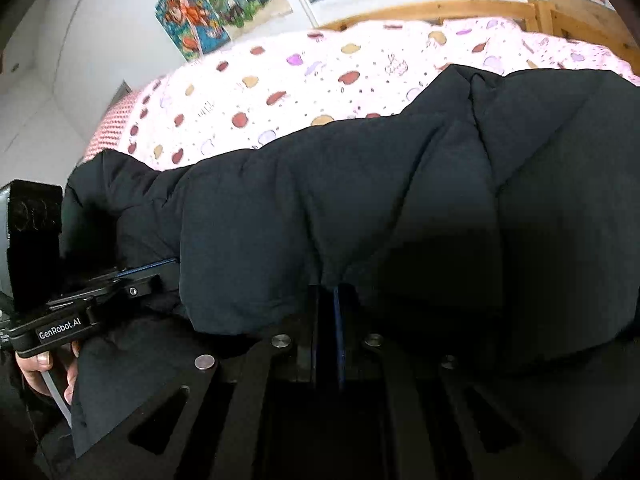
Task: Fold large clothes
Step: 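Lift the hem with both tools and fold it toward the collar, then open both tools and smooth the folded jacket flat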
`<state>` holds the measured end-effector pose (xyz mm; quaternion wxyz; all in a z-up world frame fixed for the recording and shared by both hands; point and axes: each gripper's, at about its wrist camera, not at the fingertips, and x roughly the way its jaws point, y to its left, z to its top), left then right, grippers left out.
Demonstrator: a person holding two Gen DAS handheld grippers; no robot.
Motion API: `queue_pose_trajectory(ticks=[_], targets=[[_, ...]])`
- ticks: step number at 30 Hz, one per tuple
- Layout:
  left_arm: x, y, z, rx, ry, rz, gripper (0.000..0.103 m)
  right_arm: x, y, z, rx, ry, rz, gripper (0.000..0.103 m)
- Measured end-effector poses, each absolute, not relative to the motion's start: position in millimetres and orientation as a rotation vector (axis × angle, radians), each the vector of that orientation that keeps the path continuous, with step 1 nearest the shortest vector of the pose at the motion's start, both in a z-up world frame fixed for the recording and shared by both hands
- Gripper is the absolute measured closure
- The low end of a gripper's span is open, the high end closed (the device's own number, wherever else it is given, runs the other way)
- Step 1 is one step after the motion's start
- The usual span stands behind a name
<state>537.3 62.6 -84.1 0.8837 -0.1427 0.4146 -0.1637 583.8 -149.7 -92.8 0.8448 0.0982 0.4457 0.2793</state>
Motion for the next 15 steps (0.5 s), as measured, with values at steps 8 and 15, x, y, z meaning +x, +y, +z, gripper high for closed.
queue_pose_trajectory(ticks=[8, 15], targets=[[517.2, 59.2, -68.6, -0.276, 0.788, -0.344, 0.089, 552.6, -167.5, -70.4, 0.187, 0.826, 0.491, 0.094], [492.5, 56.9, -41.1, -0.233, 0.708, -0.297, 0.039, 528.2, -188.8, -51.4, 0.182, 0.761, 0.426, 0.067]])
